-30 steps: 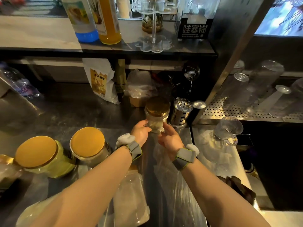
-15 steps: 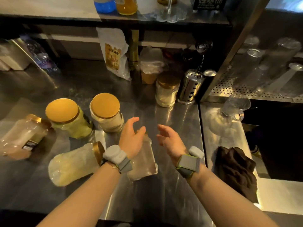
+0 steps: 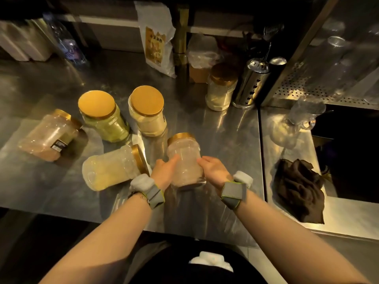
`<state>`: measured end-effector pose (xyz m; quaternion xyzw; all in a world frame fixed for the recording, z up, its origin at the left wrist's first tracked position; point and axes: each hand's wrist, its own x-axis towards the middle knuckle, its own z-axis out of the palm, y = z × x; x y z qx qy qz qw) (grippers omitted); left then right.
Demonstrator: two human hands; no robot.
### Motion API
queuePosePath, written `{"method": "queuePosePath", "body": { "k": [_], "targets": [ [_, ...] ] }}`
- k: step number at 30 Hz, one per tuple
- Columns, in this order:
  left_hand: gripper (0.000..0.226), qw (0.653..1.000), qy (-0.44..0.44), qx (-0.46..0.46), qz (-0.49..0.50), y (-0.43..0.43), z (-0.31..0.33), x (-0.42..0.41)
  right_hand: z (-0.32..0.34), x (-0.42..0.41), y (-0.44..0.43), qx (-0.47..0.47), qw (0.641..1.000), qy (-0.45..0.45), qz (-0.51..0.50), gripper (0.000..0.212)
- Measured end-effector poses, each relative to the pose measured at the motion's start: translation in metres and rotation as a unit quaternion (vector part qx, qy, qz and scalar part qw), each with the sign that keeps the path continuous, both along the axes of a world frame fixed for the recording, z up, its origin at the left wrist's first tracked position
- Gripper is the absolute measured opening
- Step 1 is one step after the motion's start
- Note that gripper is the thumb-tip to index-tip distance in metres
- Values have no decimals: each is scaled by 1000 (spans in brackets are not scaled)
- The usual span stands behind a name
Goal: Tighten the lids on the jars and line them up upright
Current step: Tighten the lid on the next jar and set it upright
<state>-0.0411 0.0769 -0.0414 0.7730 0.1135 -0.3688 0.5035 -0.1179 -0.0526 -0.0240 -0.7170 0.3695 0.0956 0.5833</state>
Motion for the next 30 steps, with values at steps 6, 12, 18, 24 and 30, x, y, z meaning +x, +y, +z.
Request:
{"method": "queuePosePath", "body": {
  "k": [6, 12, 18, 24, 30],
  "targets": [
    [85, 999, 33, -38, 5, -4, -9, -7, 1, -5, 6, 21, 999, -12, -23, 31],
    [80, 993, -44, -106, -41, -14, 1, -12, 5, -14, -3, 43, 996, -49, -54, 43],
    [109, 985, -134, -72, -84, -28, 14, 9, 15, -19, -31, -14, 993, -112, 21, 53],
    [99, 937, -276, 23, -213, -45, 22, 19, 47, -15, -79, -249, 951, -78, 168, 87],
    [94, 872, -406, 25, -274, -62, 14, 21, 76, -5, -105, -364, 858, -117, 343, 117]
  ]
}}
